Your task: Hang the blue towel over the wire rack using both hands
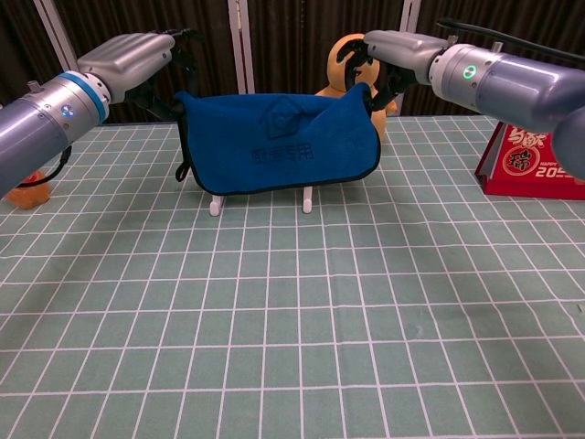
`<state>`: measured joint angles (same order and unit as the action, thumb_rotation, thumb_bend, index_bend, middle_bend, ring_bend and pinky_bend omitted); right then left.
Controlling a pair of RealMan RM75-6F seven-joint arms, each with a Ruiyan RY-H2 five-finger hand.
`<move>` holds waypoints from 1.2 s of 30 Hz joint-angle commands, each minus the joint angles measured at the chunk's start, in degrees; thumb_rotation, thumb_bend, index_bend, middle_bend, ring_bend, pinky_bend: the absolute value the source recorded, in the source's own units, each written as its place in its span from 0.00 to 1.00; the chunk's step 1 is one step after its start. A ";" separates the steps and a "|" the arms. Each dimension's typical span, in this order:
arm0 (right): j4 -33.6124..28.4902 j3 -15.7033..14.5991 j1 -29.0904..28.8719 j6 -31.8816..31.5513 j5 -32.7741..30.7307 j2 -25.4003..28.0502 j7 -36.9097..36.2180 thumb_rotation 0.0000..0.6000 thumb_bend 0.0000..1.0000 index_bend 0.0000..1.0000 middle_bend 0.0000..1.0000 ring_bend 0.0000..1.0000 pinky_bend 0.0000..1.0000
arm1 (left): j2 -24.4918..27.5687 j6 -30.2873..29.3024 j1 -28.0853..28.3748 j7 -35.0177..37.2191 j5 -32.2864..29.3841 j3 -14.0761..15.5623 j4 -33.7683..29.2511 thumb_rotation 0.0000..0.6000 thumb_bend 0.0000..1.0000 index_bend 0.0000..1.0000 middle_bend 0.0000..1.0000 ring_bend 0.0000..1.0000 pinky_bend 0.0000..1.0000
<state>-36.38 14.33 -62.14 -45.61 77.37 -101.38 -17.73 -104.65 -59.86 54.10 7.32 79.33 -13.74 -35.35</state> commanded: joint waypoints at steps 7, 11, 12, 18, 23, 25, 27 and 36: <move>-0.13 -0.84 -0.07 0.63 0.81 0.37 -0.36 1.00 0.07 0.09 0.01 0.00 0.00 | -0.36 1.83 0.07 -1.34 -0.76 0.30 0.66 1.00 0.17 0.08 0.00 0.00 0.00; -0.71 -0.79 0.03 0.66 0.72 0.87 0.13 1.00 0.02 0.11 0.00 0.00 0.00 | -0.10 3.37 -0.11 -3.05 -2.39 -0.43 -0.06 1.00 0.04 0.00 0.00 0.00 0.00; -0.85 -0.71 0.07 0.64 0.61 0.96 0.27 1.00 0.02 0.12 0.00 0.00 0.00 | 0.04 3.36 -0.19 -3.16 -2.59 -0.57 -0.36 1.00 0.04 0.00 0.00 0.00 0.00; -2.63 -0.28 0.55 -0.27 0.17 1.88 1.69 1.00 0.02 0.11 0.00 0.00 0.00 | 1.38 2.11 -1.14 -3.48 -2.79 -0.64 -2.46 1.00 0.04 0.00 0.00 0.00 0.00; -6.43 -0.04 1.84 -2.27 0.08 4.36 3.27 1.00 0.02 0.10 0.00 0.00 0.00 | 3.90 1.53 -3.06 -5.38 -3.56 -0.42 -5.26 1.00 0.04 0.00 0.00 0.00 0.00; -9.49 -0.14 3.02 -3.97 0.31 6.41 4.22 1.00 0.02 0.10 0.00 0.00 0.00 | 5.81 1.07 -4.42 -6.65 -4.12 -0.32 -7.48 1.00 0.04 0.00 0.00 0.00 0.00; -12.61 -0.28 4.41 -5.91 0.59 8.54 5.05 1.00 0.02 0.09 0.00 0.00 0.00 | 7.68 0.21 -5.76 -7.36 -4.64 -0.41 -9.75 1.00 0.04 0.00 0.00 0.00 0.00; -34.69 -3.75 16.80 -19.36 3.02 24.30 10.77 1.00 0.01 0.01 0.00 0.00 0.00 | 22.52 -9.71 -15.62 -10.20 -3.36 1.63 -31.15 1.00 0.03 0.00 0.00 0.00 0.00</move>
<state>-63.59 12.48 -50.85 -59.41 79.24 -83.38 -10.02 -88.47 -65.24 43.08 -0.74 75.38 -13.42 -57.80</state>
